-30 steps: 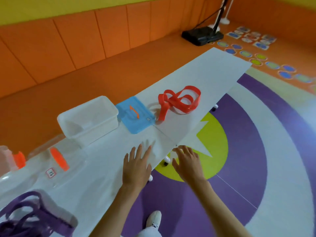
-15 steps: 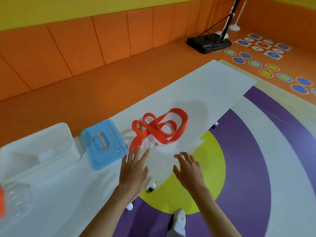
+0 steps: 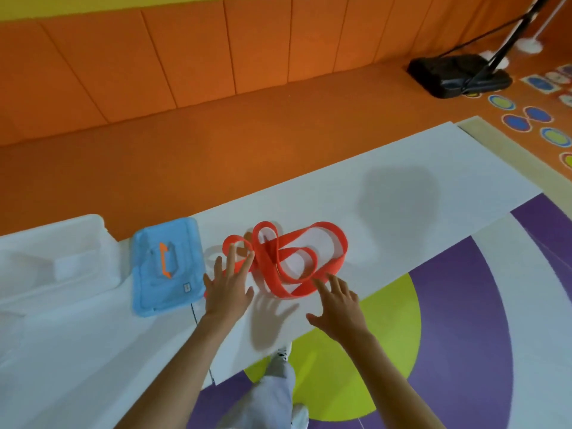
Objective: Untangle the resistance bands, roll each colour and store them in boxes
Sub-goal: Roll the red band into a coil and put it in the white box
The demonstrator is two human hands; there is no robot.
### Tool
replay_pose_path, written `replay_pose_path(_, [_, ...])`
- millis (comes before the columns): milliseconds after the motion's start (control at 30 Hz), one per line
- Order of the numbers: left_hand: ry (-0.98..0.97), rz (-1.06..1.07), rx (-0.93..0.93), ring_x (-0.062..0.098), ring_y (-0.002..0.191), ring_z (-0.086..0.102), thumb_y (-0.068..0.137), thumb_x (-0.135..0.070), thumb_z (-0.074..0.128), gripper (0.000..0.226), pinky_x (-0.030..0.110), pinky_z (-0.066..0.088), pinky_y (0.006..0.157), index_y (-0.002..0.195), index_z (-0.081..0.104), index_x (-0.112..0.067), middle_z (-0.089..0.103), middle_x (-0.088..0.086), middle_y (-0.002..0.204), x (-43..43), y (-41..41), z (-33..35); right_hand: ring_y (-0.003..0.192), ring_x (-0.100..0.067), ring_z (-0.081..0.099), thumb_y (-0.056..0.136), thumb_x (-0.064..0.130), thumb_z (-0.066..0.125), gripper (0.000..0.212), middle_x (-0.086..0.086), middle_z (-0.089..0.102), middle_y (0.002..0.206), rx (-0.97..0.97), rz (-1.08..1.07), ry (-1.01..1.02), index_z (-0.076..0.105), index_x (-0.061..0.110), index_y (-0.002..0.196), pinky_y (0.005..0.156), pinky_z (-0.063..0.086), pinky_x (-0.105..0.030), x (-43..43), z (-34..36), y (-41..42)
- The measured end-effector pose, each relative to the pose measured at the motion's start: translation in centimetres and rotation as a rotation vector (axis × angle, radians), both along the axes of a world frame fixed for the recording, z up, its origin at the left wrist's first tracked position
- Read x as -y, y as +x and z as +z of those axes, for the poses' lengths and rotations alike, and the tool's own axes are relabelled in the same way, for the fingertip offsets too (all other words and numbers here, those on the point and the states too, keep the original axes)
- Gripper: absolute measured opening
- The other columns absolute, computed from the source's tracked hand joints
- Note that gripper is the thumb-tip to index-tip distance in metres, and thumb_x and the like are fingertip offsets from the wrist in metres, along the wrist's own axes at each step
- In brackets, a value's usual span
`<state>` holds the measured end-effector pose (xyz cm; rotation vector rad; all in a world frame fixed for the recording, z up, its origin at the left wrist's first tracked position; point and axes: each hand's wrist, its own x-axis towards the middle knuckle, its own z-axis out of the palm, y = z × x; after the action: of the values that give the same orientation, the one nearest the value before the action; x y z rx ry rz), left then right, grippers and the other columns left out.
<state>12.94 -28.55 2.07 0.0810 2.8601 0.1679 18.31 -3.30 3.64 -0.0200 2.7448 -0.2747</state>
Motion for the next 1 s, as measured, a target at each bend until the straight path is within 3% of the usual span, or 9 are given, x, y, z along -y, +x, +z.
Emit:
replay_pose_path(167, [0.128, 0.286, 0.038, 0.048, 0.159, 0.016, 0.093, -0.072, 0.06, 0.101, 0.077, 0.028, 0.117, 0.167, -0.004, -0.044, -0.017, 0.009, 0.176, -2.1, -5.4, -3.5, 0.161, -0.028, 0.009, 0.086, 0.058, 0.074, 0.106, -0.004, 0.003, 0.176, 0.063, 0.098, 0.038, 0.007, 0.041, 0.166, 0.124, 0.026, -0.054, -1.1, -3.1, -6.9])
replay_pose_path(300, [0.169, 0.409, 0.098, 0.052, 0.16, 0.007, 0.077, -0.093, 0.053, 0.119, 0.081, 0.02, 0.118, 0.165, -0.013, -0.046, -0.016, 0.016, 0.175, -3.3, -8.5, -5.4, 0.162, -0.029, 0.007, 0.092, 0.057, 0.066, 0.093, -0.007, 0.005, 0.176, 0.077, 0.124, 0.049, 0.011, 0.04, 0.166, 0.126, 0.021, -0.056, -1.5, -4.3, -11.6])
replay_pose_path(467, [0.25, 0.485, 0.144, 0.053, 0.16, 0.005, 0.062, -0.102, 0.055, 0.135, 0.082, 0.018, 0.117, 0.163, -0.016, -0.047, -0.02, 0.008, 0.176, -6.4, -10.4, -6.1, 0.163, -0.031, 0.002, 0.102, 0.052, 0.054, 0.078, -0.008, 0.002, 0.176, 0.084, 0.172, 0.089, 0.012, 0.038, 0.166, 0.127, 0.016, -0.06, -2.5, -5.9, -16.7])
replay_pose_path(600, [0.301, 0.6, 0.203, 0.056, 0.158, 0.005, 0.063, -0.087, 0.077, 0.147, 0.086, 0.018, 0.113, 0.16, -0.027, -0.047, -0.032, 0.004, 0.172, -8.6, -10.5, -6.8, 0.163, -0.031, -0.003, 0.103, 0.056, 0.051, 0.079, -0.009, -0.003, 0.176, 0.113, 0.23, 0.09, 0.01, 0.037, 0.167, 0.127, 0.008, -0.064, -3.4, -7.0, -19.8])
replay_pose_path(700, [0.201, 0.587, 0.15, 0.054, 0.15, 0.033, 0.07, -0.075, 0.083, 0.144, 0.076, 0.04, 0.109, 0.163, -0.021, -0.043, -0.022, 0.009, 0.175, -9.4, -10.3, -7.6, 0.162, -0.032, -0.011, 0.101, 0.065, 0.047, 0.084, -0.007, -0.013, 0.176, 0.123, 0.301, 0.117, 0.003, 0.037, 0.167, 0.126, 0.002, -0.068, -4.3, -8.4, -21.8])
replay_pose_path(800, [0.207, 0.6, 0.089, 0.05, 0.139, 0.048, 0.078, -0.051, 0.089, 0.136, 0.066, 0.055, 0.097, 0.164, -0.016, -0.044, -0.014, 0.01, 0.176, -9.5, -10.2, -7.8, 0.162, -0.032, -0.012, 0.098, 0.07, 0.047, 0.091, -0.002, -0.011, 0.176, 0.147, 0.356, 0.122, -0.003, 0.038, 0.166, 0.121, -0.003, -0.072, -5.2, -9.5, -22.9])
replay_pose_path(900, [0.244, 0.639, 0.044, 0.047, 0.131, 0.06, 0.083, -0.029, 0.09, 0.126, 0.055, 0.063, 0.09, 0.167, -0.003, -0.042, -0.005, 0.01, 0.176, -9.4, -10.2, -7.5, 0.161, -0.033, 0.013, 0.097, 0.06, 0.055, 0.082, -0.006, 0.016, 0.173, 0.193, 0.402, 0.126, 0.018, 0.034, 0.165, 0.122, 0.007, -0.073, -5.6, -9.9, -23.7])
replay_pose_path(1000, [0.295, 0.688, 0.012, 0.036, 0.115, 0.072, 0.084, -0.007, 0.085, 0.115, 0.042, 0.067, 0.076, 0.165, 0.01, -0.041, 0.003, 0.009, 0.176, -9.7, -9.9, -7.1, 0.142, -0.033, 0.043, 0.095, 0.047, 0.056, 0.061, -0.005, 0.045, 0.154, 0.174, 0.414, 0.161, 0.043, 0.025, 0.151, 0.119, 0.026, -0.066, -5.4, -10.3, -23.4])
